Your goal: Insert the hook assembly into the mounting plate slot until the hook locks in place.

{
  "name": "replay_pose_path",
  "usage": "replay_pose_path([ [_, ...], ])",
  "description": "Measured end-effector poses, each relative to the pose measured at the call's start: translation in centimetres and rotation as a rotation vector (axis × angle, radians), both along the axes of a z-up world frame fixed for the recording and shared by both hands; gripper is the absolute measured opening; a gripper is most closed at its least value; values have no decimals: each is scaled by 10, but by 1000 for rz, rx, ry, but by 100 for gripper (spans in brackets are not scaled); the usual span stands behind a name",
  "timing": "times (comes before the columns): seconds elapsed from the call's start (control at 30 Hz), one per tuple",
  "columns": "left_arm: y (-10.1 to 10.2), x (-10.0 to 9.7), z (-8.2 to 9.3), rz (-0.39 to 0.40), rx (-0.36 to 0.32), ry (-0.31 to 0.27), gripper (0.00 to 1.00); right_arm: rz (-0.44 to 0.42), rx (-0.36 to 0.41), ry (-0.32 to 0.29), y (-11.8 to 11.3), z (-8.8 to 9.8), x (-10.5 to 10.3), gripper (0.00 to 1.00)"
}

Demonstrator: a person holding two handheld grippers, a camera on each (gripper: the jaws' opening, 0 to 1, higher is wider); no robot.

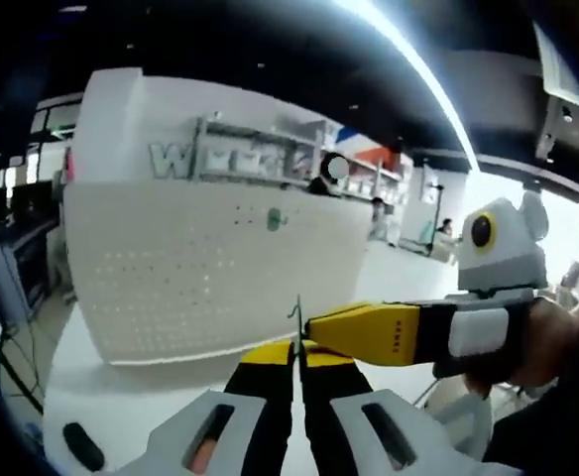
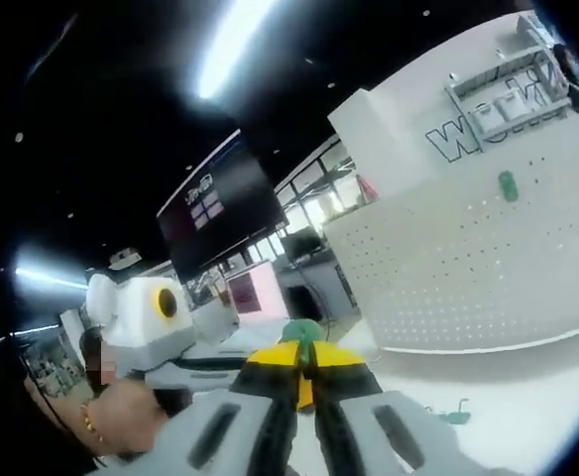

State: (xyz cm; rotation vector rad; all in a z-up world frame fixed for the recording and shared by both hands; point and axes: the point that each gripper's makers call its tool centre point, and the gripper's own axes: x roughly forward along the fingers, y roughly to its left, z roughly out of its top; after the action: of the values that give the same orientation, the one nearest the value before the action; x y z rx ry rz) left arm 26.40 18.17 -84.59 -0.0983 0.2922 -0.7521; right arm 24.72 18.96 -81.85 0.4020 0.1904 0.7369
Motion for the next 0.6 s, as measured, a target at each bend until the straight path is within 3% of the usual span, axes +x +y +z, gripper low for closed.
replay_pose_path([
  [0.2,2,0,-3,0,2,4,2,26,-40,-21,2,-1,2,0],
  [0.33,2,1,-3,-12,-81,34,3,22,-43,-4,1,-2,6,0],
  [0.4,3,0,-4,-16,-79,24,3,27,-35,5,1,-3,6,0],
  [0.6,4,2,-20,-21,68,4,9,29,-64,10,2,-14,7,0],
])
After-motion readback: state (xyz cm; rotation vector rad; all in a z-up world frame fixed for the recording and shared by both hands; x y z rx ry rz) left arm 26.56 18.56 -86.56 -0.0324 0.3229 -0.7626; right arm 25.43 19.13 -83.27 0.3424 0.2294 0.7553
